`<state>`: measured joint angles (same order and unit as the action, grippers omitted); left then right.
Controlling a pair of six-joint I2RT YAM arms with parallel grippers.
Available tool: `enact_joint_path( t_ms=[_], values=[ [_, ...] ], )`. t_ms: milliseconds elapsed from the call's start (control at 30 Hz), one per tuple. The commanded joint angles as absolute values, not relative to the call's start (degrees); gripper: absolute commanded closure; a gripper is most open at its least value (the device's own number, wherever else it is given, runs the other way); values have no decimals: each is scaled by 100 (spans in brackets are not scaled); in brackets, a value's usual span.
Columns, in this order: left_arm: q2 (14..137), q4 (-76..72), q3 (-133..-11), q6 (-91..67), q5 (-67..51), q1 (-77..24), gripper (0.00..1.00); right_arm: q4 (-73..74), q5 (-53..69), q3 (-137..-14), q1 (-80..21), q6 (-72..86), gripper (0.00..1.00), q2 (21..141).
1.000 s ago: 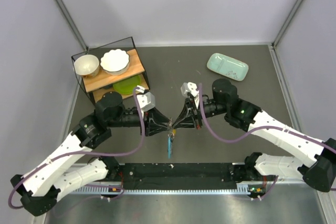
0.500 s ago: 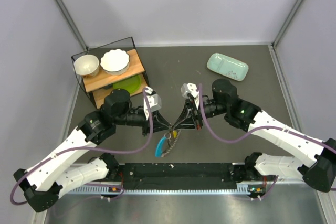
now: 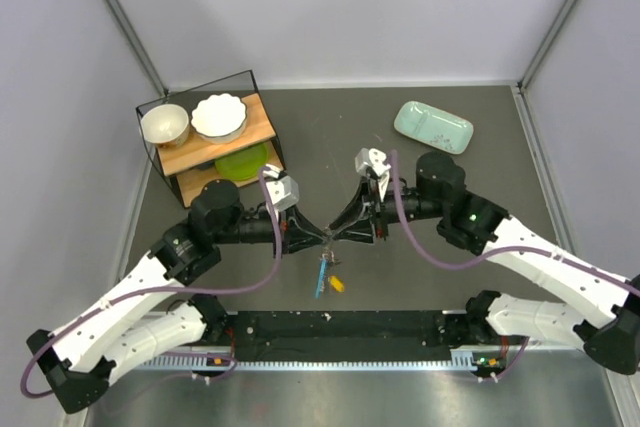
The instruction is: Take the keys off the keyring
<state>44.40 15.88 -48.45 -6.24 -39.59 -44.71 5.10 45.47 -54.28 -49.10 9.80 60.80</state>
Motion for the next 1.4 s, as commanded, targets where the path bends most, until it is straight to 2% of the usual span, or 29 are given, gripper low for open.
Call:
enact_joint_path(
  t_ms=[0,133,233,467,600,767,900,1100,1367],
  values=[
    [4158,257,-4597,-1256,-3964,-4448,100,44,3929,-5362,-4860,1134,68,5590],
    [4070,-139,-4377,-1564,-3649,-4438,100,131,3307,-5309,-4860,1186,67,5370],
    [3973,-27,-4307,-1451,-3157,-4439,100,141,2270,-5116,-4860,1414,67,5125],
    [3560,1193,-4368,-1099,-1024,-4290,100,70,926,-4466,-4860,2362,65,4983],
    [3437,1862,-4438,-967,-205,-4157,100,149,116,-4175,-4860,3101,64,5176],
    [3139,2311,-4351,-1081,719,-4122,100,71,18,-4104,-4913,3709,61,6299],
    [2638,2346,-4149,-1256,1493,-4131,100,254,-351,-4769,-5352,3753,57,7433],
    [1961,2390,-3832,-1415,2592,-4131,100,545,-27,-5808,-5739,4332,55,9041],
    [1214,2470,-3700,-1476,3383,-4131,100,1001,-342,-6336,-5959,4526,55,9896]
  ],
)
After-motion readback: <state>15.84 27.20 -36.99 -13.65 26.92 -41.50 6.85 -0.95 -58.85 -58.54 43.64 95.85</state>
